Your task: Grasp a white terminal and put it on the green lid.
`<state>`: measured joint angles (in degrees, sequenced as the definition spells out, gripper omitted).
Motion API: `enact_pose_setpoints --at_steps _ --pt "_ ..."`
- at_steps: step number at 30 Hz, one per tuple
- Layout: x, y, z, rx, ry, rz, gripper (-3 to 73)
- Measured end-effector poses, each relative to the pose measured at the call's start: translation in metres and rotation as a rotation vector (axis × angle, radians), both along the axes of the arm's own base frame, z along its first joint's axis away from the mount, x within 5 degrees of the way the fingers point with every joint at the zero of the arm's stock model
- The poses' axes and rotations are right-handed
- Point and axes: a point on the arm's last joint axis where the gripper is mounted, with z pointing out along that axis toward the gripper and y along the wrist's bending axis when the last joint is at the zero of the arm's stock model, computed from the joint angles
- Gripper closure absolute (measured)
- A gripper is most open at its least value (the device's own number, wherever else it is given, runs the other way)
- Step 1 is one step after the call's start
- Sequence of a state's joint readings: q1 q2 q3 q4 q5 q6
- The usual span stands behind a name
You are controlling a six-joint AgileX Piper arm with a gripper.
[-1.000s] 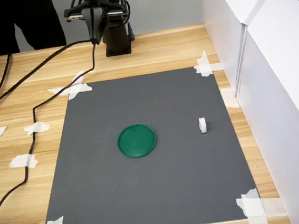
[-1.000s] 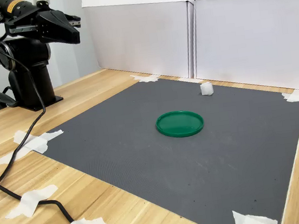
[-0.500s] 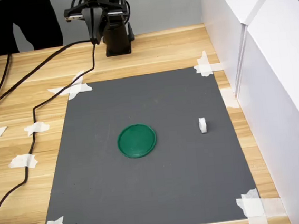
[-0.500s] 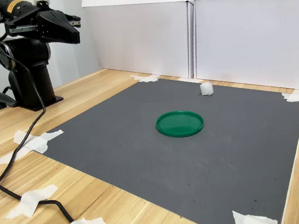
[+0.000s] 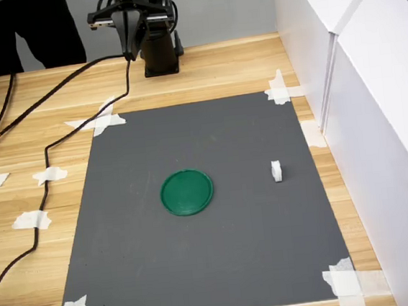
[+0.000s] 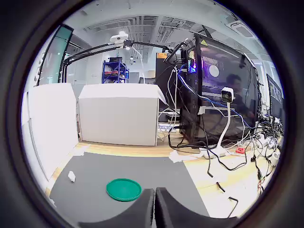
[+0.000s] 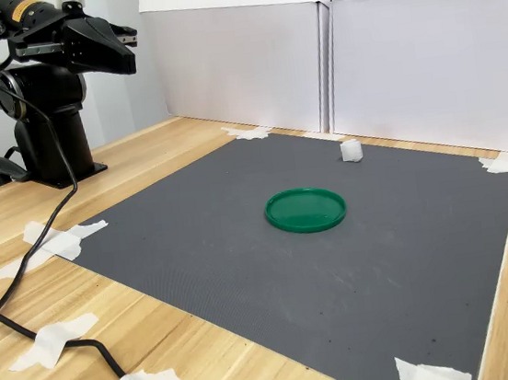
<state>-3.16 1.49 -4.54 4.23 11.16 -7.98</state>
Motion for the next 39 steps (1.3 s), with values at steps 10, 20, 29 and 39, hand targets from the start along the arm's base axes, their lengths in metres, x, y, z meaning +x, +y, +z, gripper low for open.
enact_pose_setpoints --at_steps 10,20,29,39 --pt "0.000 0.000 0.000 -0.001 0.002 0.000 71.1" --pt "0.008 -0.001 0.036 -0.040 0.049 0.002 71.1" --pt "0.041 -0.002 0.080 -0.088 0.490 0.039 71.1" --pt "0.122 -0.002 0.108 -0.034 0.836 0.098 71.1"
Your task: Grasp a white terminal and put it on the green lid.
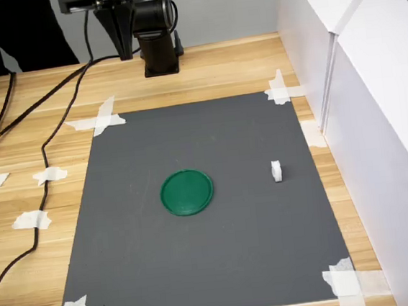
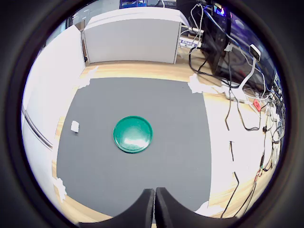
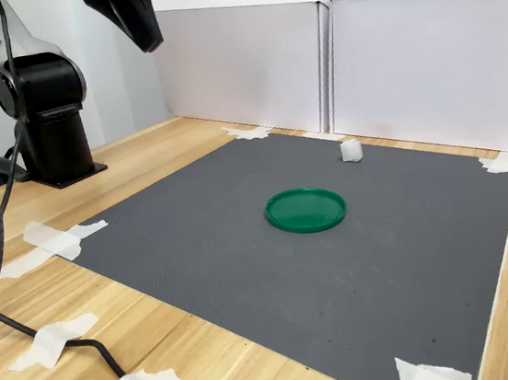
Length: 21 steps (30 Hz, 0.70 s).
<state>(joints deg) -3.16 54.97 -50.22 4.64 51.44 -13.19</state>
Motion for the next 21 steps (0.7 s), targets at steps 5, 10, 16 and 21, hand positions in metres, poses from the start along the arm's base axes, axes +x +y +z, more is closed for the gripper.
enact_pose_setpoints --at_steps 5,10,16,21 --pt "0.029 0.001 0.000 0.011 0.113 0.049 70.8" --pt "0.045 0.003 -0.008 0.029 0.182 0.079 64.8" --pt "0.052 0.015 -0.016 0.023 0.211 0.179 46.2" --pt "0.054 0.032 -0.020 0.015 0.230 0.248 22.4"
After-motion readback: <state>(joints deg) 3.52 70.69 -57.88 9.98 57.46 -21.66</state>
